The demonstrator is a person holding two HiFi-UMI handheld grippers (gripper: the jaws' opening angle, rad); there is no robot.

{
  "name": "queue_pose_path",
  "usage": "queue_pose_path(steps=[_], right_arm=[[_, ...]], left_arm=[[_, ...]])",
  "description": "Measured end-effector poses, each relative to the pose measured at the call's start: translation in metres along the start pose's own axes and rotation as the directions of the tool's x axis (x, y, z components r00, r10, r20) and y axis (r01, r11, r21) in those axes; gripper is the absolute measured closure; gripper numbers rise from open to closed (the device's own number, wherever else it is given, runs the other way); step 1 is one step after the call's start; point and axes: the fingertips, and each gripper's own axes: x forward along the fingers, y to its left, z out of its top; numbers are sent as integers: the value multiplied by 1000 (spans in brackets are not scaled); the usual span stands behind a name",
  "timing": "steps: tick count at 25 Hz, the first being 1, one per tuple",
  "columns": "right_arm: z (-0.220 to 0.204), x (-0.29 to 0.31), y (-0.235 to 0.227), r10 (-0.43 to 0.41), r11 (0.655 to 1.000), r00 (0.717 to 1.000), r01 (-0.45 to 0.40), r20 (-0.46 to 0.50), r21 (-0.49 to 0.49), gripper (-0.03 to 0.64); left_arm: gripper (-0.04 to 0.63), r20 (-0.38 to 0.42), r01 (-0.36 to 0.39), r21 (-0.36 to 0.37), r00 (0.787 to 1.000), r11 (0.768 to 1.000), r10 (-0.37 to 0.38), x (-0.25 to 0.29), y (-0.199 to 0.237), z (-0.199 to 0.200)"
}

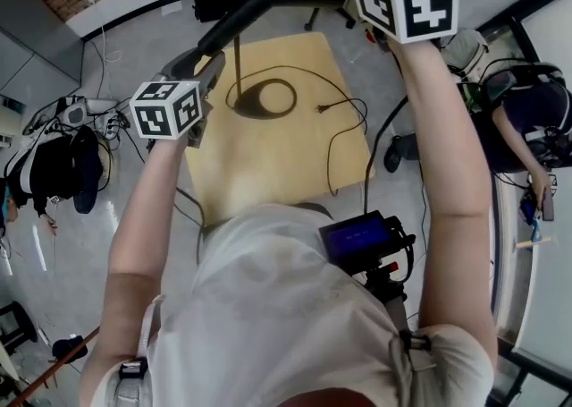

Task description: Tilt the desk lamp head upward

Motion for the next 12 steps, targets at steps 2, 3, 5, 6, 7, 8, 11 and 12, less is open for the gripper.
queue_pose_path(steps=[2,3,5,6,7,8,11,12], right_arm=[[5,0,2,0,1000,1000,0,8,-9,365],[6,0,3,-1,1000,1000,1,11,-14,365],[10,1,5,-3,1000,1000,3,17,-25,365],[11,2,6,-3,1000,1000,3,21,-31,365],[13,2,7,-2,999,1000,2,25,-37,365],[13,2,9,0,999,1000,2,27,-41,365],[9,0,10,-3,999,1000,4,25,-52,367],[11,-1,12,-4,999,1000,6,27,-54,367]], left_arm=[[430,-1,-7,2,1000,1000,7,0,1,0],[433,-2,-11,3,1000,1000,11,1,2,0],[440,-1,-17,3,1000,1000,17,3,3,-1],[440,-1,-18,2,1000,1000,18,4,3,-3],[442,-2,-18,1,1000,1000,18,6,3,-4],[442,-4,-18,-1,1000,1000,18,7,2,-7],[443,-10,-13,-6,1000,1000,13,10,-2,-14],[445,-10,-11,-7,1000,1000,11,9,-2,-15]])
